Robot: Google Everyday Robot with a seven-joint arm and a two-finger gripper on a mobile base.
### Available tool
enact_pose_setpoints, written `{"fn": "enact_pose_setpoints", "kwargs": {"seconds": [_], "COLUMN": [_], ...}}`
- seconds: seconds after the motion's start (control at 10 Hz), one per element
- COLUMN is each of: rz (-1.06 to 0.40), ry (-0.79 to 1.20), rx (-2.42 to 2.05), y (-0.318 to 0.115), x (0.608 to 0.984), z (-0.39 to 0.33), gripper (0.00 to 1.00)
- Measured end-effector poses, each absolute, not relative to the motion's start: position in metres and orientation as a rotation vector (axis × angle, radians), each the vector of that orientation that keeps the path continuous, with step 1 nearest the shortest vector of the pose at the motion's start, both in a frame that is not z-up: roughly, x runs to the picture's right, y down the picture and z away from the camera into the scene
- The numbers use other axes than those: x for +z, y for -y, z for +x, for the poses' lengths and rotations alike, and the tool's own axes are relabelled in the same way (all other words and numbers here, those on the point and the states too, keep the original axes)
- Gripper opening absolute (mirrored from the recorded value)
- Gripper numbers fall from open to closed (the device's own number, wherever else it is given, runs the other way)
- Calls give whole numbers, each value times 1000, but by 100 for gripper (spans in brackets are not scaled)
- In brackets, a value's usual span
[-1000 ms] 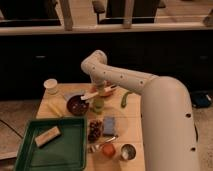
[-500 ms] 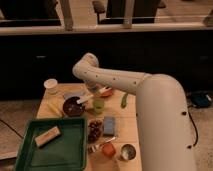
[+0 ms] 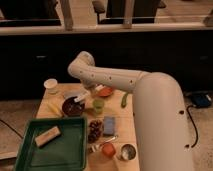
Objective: Wipe purple bowl with brush
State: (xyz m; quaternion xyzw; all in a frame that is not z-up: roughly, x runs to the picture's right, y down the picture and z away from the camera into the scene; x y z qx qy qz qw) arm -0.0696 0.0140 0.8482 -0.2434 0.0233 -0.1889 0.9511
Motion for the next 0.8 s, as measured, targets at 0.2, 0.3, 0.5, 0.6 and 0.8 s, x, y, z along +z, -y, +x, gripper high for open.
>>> {"fn": "enact_pose_setpoints", "kwargs": {"seconds": [0.2,0.3,0.5,0.6,0.8], "rz": [-480,-471,-469,-469,-466], "ry": [-39,-28,-22,-19,-1], "rx": [-416,-445,-488,-514,-583], "y": [-10,-8,-9,-12,-23], "x": [843,842,840,838,832], "z": [-82,-96,-106,-112,-127], "gripper": [0,0,0,0,0]}}
